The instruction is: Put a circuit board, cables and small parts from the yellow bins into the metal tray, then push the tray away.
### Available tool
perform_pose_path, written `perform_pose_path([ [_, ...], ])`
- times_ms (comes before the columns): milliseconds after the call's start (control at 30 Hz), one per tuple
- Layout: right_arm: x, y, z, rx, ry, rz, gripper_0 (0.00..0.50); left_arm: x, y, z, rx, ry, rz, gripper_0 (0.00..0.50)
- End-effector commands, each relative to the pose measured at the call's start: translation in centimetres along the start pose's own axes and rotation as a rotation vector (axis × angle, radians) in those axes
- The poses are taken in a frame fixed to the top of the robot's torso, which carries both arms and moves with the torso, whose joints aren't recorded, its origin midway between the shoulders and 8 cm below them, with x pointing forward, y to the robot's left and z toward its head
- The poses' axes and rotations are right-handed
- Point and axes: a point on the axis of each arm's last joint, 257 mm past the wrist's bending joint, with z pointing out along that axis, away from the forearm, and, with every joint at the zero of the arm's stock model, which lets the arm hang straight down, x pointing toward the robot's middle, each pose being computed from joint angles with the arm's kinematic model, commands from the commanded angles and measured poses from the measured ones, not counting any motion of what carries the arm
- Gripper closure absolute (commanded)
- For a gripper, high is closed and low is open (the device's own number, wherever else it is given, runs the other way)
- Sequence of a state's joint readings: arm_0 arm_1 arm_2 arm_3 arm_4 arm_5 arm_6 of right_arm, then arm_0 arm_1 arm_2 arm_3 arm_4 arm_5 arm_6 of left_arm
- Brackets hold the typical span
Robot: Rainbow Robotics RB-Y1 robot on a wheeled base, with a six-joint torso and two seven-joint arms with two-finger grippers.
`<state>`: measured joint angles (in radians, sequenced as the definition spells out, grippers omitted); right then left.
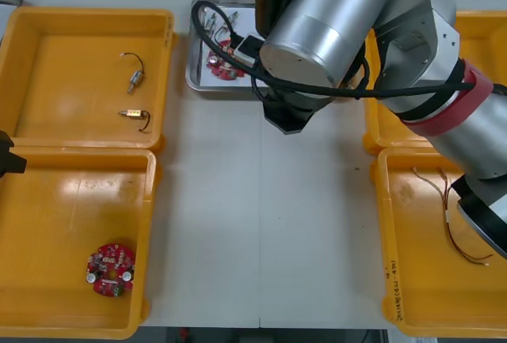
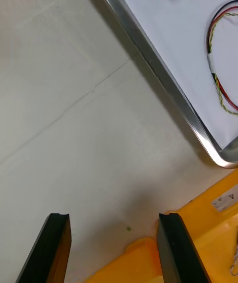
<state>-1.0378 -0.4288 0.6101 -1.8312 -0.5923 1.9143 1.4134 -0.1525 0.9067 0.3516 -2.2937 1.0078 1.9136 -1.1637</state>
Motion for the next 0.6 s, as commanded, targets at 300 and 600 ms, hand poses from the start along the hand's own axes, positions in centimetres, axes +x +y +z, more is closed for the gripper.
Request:
perform_pose_path([
  [300,1.4,-1.5,-3.1,-0.077,-0.167,0.378,0.000,-0.2,1.2,-1.3,-0.049,-0.016,0.044,0.000],
  [600,8.3,-5.3,-3.2,-0.050,-0.179,0.570,0.000,-0.2,1.2,-1.3,-0.049,-0.016,0.044,0.000],
])
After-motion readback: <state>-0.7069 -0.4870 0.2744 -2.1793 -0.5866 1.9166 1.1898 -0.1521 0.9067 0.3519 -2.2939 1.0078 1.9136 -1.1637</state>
